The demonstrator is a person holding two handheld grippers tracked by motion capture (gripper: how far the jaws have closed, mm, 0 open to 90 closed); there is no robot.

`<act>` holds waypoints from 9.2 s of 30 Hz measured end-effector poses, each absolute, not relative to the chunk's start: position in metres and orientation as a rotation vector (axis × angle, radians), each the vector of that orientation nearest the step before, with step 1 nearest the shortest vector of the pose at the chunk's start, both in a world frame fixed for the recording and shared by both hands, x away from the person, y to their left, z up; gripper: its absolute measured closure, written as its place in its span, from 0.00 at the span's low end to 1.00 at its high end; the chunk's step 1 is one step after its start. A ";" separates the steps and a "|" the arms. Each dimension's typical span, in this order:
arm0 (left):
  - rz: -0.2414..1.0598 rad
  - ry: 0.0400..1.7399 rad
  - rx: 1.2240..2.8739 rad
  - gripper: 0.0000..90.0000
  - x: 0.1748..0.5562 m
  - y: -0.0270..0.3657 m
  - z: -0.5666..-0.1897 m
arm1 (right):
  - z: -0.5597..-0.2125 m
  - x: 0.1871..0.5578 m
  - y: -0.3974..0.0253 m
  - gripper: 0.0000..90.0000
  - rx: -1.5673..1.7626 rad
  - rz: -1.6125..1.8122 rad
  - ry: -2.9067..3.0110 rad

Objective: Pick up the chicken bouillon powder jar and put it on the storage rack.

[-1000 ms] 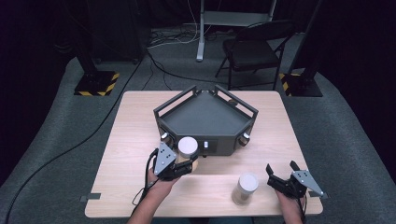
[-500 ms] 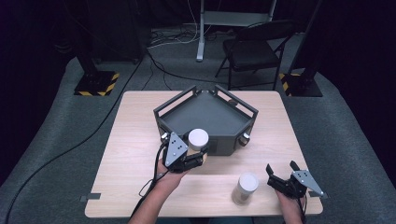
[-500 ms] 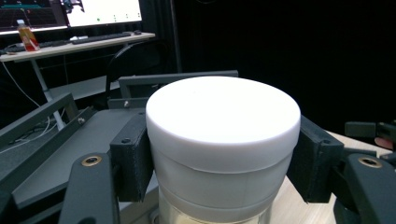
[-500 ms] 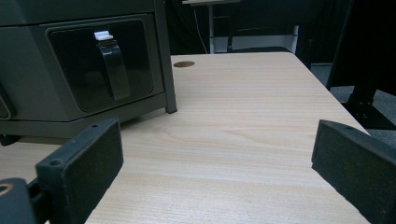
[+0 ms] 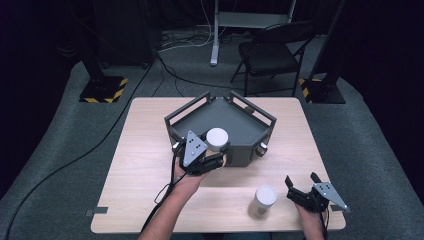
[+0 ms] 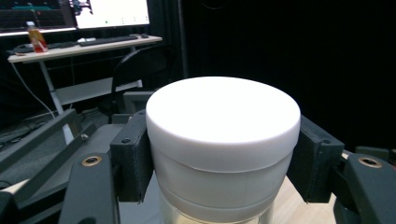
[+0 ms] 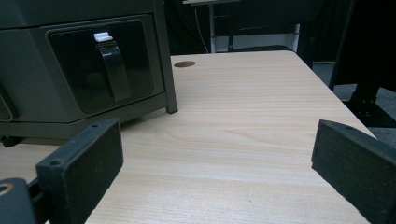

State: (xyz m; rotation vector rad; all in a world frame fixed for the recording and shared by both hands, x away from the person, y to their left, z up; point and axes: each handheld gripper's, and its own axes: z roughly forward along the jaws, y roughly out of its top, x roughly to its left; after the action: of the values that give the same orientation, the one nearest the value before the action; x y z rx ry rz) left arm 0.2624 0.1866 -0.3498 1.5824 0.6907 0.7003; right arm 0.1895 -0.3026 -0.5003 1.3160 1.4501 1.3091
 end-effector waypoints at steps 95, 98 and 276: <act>0.902 1.050 1.454 0.37 0.340 0.132 -0.350 | -0.499 0.193 -0.312 0.01 1.335 1.352 1.470; 0.905 1.050 1.455 0.37 0.339 0.132 -0.350 | -0.499 0.193 -0.312 0.01 1.336 1.354 1.470; 0.744 1.033 1.541 0.01 0.208 0.267 -0.499 | -0.502 0.189 -0.307 0.00 1.288 1.336 1.470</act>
State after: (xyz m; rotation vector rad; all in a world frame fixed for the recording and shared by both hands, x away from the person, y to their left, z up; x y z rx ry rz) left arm 0.2082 0.2665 -0.4990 1.5411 1.0334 0.7436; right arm 0.1888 -0.3070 -0.5020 1.2875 1.4703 1.3356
